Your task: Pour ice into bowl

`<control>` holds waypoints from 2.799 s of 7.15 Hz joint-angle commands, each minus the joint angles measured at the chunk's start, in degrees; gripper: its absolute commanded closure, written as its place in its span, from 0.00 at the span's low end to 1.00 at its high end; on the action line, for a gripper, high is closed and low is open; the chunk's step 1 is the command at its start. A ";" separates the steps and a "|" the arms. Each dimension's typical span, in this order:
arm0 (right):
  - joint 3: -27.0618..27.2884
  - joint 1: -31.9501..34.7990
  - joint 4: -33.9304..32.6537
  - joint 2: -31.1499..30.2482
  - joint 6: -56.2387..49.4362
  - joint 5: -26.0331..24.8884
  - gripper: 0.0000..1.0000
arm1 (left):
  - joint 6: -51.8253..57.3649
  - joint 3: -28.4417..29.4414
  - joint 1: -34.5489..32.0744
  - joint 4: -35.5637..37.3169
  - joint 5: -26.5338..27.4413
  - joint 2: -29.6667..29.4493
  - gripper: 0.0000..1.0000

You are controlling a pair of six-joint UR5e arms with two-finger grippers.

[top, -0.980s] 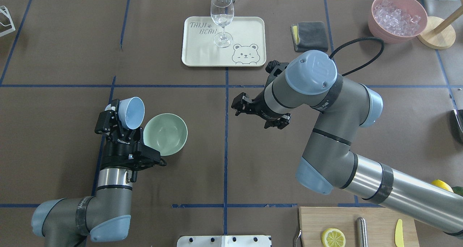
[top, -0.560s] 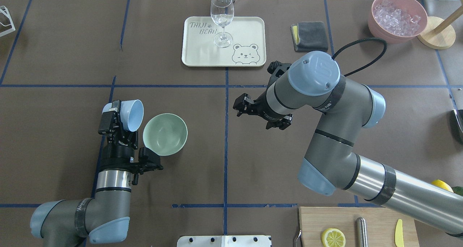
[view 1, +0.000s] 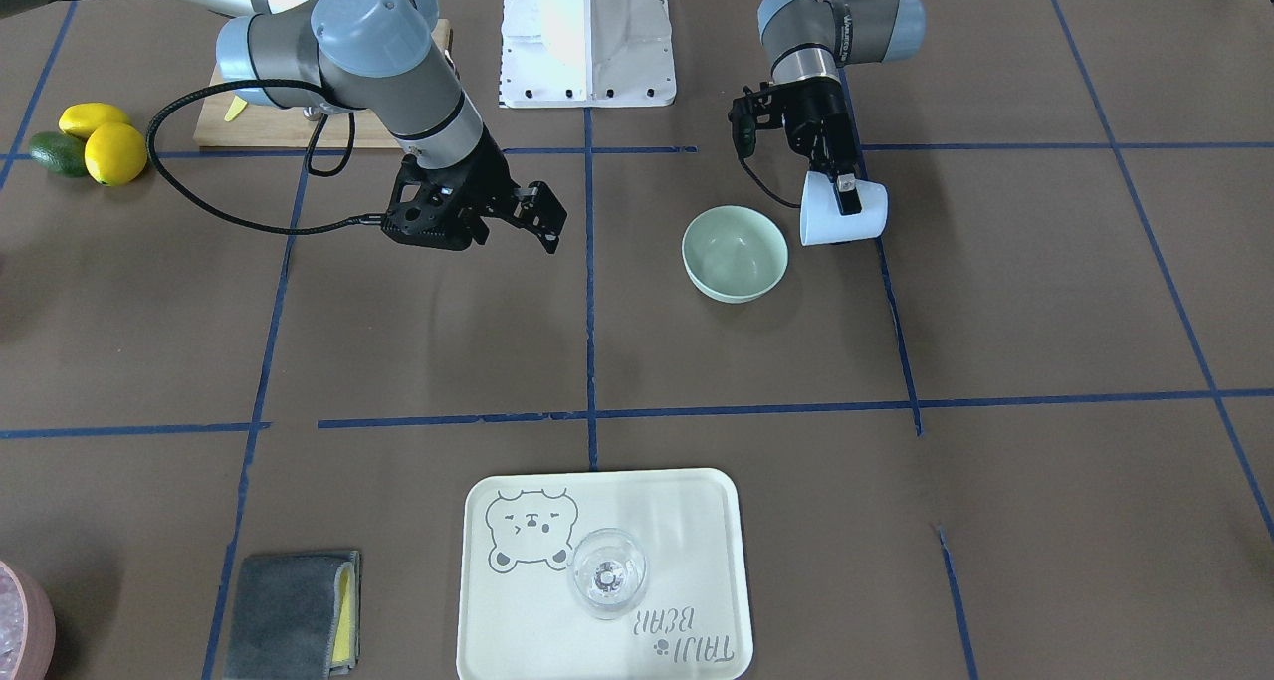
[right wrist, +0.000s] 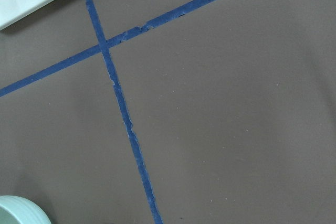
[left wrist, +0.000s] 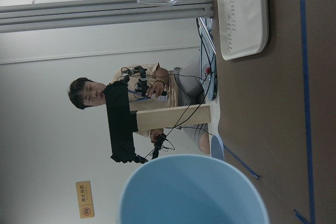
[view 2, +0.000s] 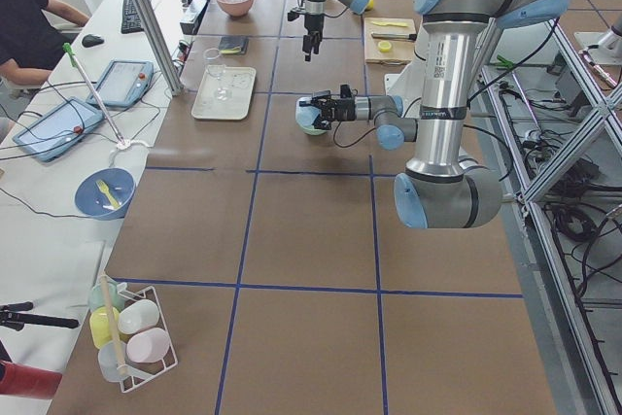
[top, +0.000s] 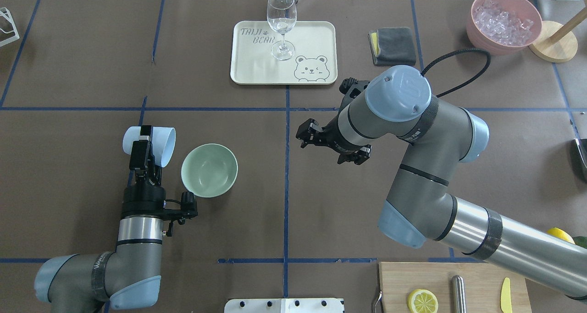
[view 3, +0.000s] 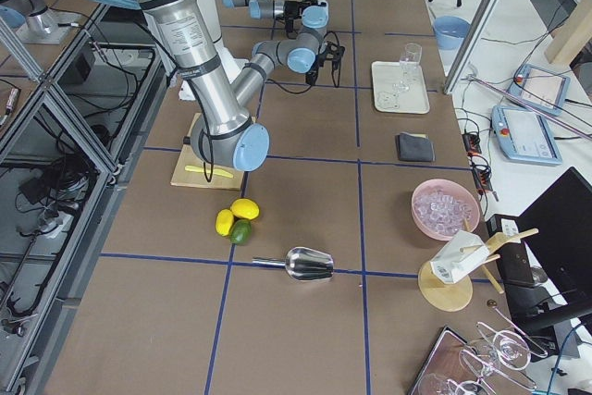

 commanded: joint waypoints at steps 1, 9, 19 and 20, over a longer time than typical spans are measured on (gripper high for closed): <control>0.00 0.06 0.00 -0.02 0.07 -0.02 0.00 | 4.97 0.13 0.02 -0.01 1.11 0.04 1.00; 0.00 0.06 0.00 0.07 0.07 -0.02 0.00 | 9.99 -0.31 0.10 -0.44 1.28 0.13 1.00; 0.00 -0.46 0.00 0.51 0.51 -0.20 0.00 | 9.47 -14.09 -0.51 -3.44 -19.78 4.87 1.00; 0.00 -0.46 0.00 0.69 0.51 -0.20 0.00 | 9.29 -14.81 -0.77 -5.44 -20.16 5.05 1.00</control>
